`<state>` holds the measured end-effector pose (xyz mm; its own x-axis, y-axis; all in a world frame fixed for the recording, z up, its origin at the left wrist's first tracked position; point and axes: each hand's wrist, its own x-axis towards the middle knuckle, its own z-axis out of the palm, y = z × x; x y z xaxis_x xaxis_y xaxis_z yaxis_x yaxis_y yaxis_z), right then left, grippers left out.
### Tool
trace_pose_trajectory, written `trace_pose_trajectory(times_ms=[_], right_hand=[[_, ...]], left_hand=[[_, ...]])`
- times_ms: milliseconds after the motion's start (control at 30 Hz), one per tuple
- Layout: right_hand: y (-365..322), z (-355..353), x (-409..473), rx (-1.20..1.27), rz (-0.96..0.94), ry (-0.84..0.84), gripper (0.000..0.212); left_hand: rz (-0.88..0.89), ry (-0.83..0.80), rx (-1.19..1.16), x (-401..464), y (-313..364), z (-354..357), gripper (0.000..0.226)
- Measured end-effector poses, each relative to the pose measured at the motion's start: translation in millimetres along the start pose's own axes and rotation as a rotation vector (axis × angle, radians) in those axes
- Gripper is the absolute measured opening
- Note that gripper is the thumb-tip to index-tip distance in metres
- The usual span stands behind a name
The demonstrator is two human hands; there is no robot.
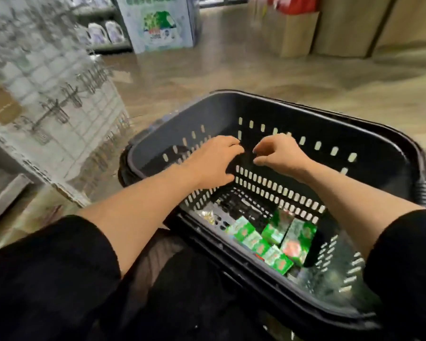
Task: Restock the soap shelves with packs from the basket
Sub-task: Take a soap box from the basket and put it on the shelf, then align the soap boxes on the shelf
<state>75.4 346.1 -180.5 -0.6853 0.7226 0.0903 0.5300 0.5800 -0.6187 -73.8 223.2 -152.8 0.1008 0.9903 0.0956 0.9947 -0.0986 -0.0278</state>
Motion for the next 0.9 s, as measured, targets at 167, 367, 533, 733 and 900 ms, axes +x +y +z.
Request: trace_pose_trajectory(times_ms=[167,367,533,733,900], right_hand=[[46.0,14.6,-1.2,-0.087,0.189,-0.170,0.032],[87.6,53.9,5.1,-0.156,0.372,-0.465,0.056],[86.5,120.9,-9.7,-0.005,0.426,-0.754,0.062],[98.2,170.2,-39.4,0.161,0.557,-1.024,0.051],[109.6,175.7,-49.3,0.367,0.671,-1.015,0.064]], left_hand=[[0.062,-0.277,0.026,42.7,9.4,43.3,0.073],[0.103,-0.481,-0.003,59.8,-19.3,75.9,0.083],[0.133,-0.726,0.079,59.7,-60.2,100.8,0.087],[-0.095,-0.988,-0.084,28.5,-63.6,159.7,0.099],[-0.224,-1.074,-0.177,12.1,-58.0,179.4,0.100]])
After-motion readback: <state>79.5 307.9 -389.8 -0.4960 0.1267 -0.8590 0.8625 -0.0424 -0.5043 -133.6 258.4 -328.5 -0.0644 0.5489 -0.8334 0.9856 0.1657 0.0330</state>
